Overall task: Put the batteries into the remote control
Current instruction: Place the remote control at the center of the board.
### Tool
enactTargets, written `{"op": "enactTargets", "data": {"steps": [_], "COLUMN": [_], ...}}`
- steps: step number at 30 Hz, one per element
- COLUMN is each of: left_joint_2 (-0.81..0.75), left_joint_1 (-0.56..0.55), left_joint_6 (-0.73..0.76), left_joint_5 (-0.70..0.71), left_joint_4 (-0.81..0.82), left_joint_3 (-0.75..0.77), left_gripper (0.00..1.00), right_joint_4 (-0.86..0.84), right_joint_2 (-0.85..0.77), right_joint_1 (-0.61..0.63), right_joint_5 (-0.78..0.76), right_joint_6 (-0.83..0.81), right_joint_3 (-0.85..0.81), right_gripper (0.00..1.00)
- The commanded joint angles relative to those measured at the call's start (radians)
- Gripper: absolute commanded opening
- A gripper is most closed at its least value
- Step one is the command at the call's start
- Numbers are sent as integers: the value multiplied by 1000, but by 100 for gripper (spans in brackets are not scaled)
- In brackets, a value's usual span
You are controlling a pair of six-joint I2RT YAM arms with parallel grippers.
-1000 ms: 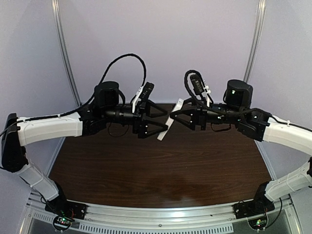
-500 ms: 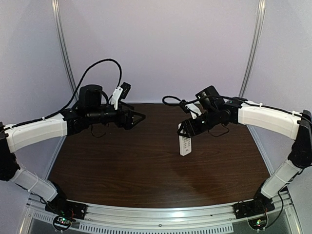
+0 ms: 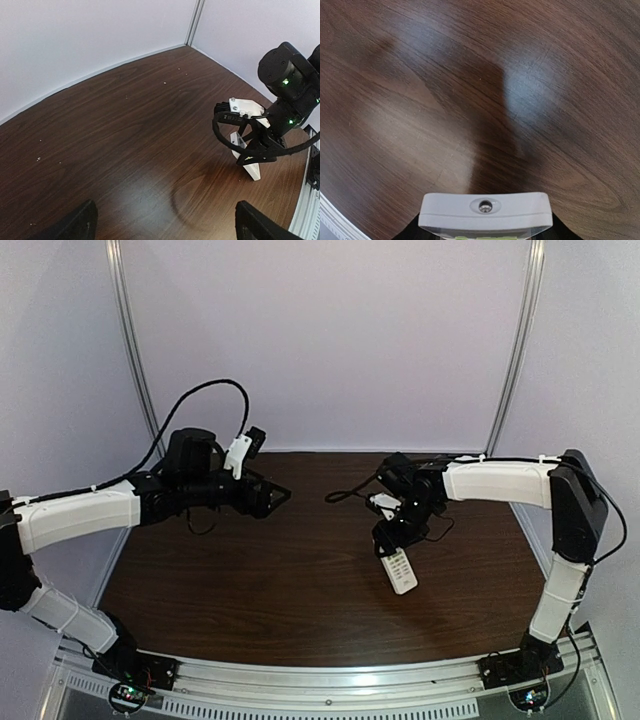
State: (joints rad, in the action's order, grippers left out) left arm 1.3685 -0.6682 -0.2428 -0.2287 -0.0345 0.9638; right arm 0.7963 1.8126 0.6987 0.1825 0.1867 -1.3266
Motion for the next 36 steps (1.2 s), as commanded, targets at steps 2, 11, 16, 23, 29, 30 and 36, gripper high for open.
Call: {"op": "enactTargets", "data": {"steps": [2, 11, 16, 23, 29, 30, 36], "left_joint_2": [3, 36, 62, 81, 97, 95, 95], "left_joint_1": [2, 2, 11, 20, 36, 41, 95], "left_joint_6": [-23, -29, -52, -64, -72, -78, -106], "left_joint_5": [14, 30, 49, 53, 15, 4, -70], "left_joint_4": [27, 58, 44, 49, 39, 39, -53], "left_joint_3": [-34, -52, -46, -36, -15, -15, 49], "left_gripper": [98, 97, 97, 98, 97, 97, 97], "right_joint_4": [14, -3, -22, -43, -87, -93, -191], "right_joint_2": [85, 209, 229, 241, 213, 203, 71], "right_joint_1": [-1, -3, -1, 14, 16, 16, -5], "right_joint_5": [-45, -76, -96, -115, -80, -74, 3], "right_joint_6": [4, 15, 29, 33, 35, 32, 37], "right_joint_3": [-41, -95, -102, -94, -83, -83, -68], "right_gripper": [27, 31, 39, 59, 79, 81, 88]}}
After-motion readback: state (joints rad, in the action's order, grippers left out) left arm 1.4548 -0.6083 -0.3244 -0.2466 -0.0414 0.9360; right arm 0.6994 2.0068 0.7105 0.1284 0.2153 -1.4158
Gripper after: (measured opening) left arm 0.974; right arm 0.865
